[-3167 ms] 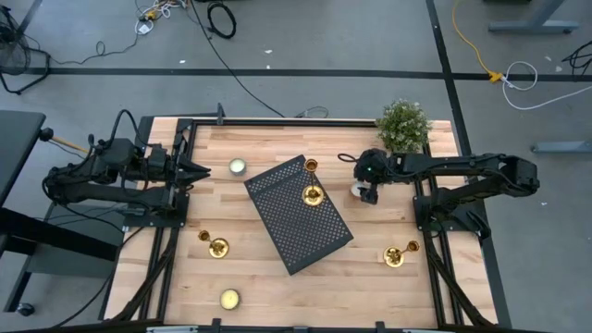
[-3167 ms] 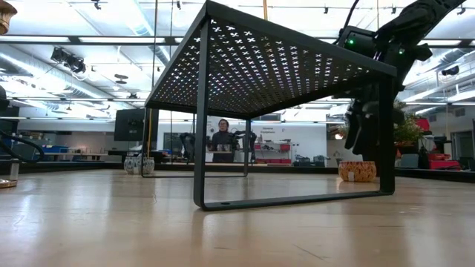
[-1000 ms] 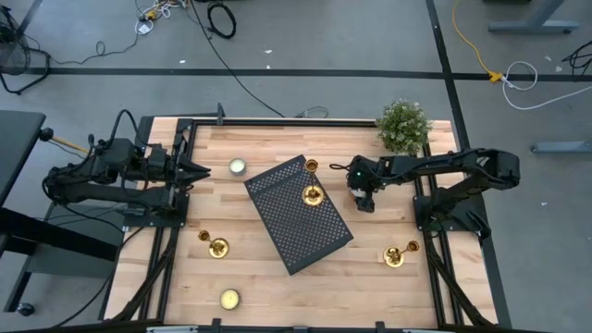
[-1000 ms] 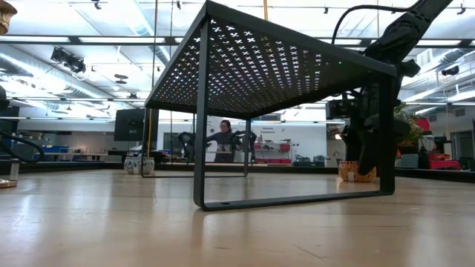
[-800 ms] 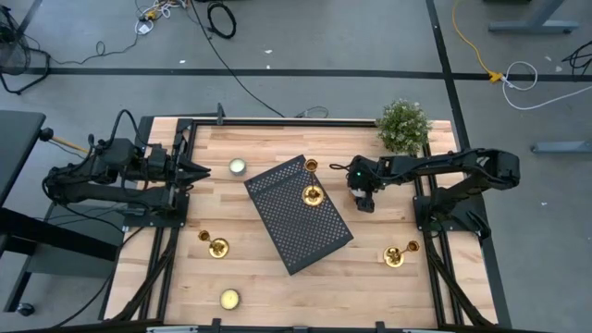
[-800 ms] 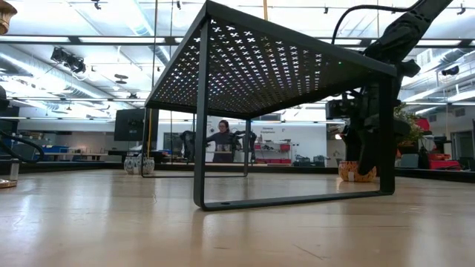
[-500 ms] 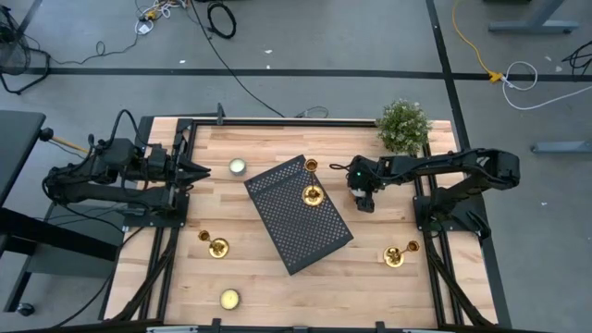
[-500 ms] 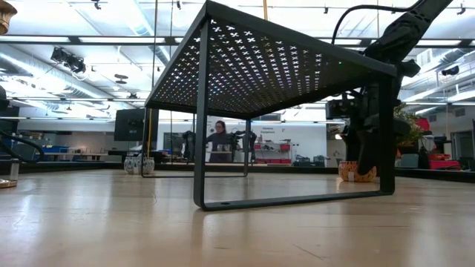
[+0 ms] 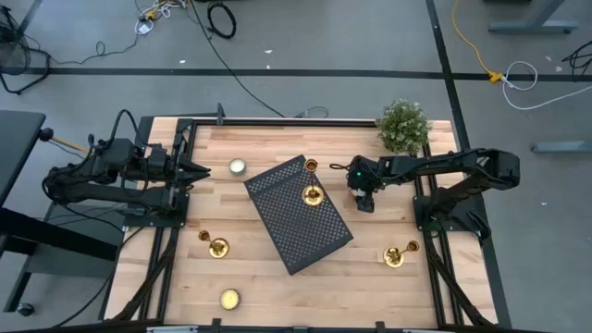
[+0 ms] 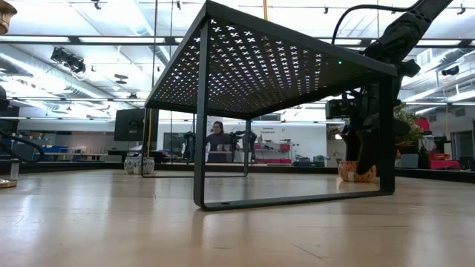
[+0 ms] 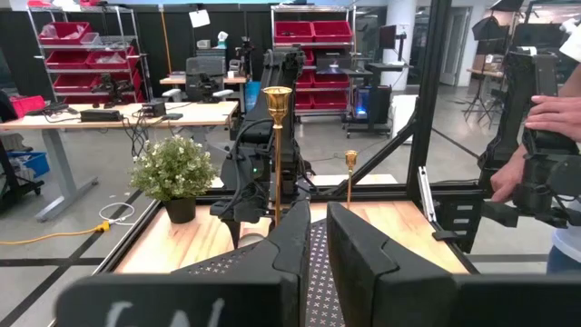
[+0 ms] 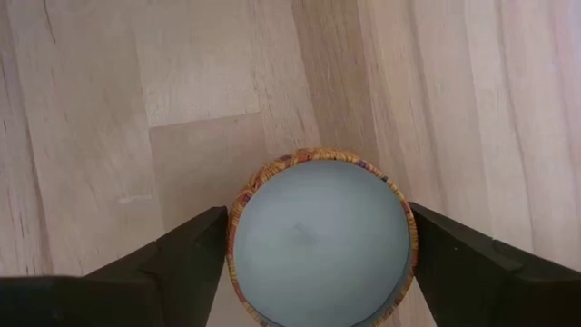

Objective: Pick & Place candle stick holders
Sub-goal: Put the orange scented candle on the shelf

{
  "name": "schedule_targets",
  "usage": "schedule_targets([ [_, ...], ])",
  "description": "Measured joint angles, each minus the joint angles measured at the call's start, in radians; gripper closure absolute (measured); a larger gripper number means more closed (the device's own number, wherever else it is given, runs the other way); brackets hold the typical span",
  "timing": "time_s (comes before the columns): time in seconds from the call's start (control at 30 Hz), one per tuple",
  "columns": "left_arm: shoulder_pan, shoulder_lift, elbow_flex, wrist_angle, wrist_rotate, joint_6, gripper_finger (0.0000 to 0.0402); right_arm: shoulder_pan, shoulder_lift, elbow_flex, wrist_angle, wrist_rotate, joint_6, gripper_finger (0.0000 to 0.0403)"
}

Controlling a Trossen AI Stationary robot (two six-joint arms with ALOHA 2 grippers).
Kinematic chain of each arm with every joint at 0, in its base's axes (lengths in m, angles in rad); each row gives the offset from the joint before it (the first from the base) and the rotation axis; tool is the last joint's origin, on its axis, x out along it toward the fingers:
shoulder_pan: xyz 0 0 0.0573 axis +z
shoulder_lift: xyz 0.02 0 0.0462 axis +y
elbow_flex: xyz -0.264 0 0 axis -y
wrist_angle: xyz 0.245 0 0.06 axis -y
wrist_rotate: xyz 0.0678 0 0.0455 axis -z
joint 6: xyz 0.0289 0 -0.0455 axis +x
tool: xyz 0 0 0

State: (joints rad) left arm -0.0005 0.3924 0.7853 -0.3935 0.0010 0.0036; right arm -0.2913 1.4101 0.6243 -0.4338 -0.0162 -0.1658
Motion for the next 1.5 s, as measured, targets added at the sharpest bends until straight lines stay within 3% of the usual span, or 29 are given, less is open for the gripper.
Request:
schedule_targets([
  [0.7,0.000,0.000,0.000,0.000,0.000,0.000,0.0356,0.000,-0.007,0.005,-0.034,0.000,0.000,0.0097],
  [1.5,0.000,0.000,0.000,0.000,0.000,0.000,0.0356,0.000,-0.145,0.272,-0.346,0.007,0.000,0.0098],
])
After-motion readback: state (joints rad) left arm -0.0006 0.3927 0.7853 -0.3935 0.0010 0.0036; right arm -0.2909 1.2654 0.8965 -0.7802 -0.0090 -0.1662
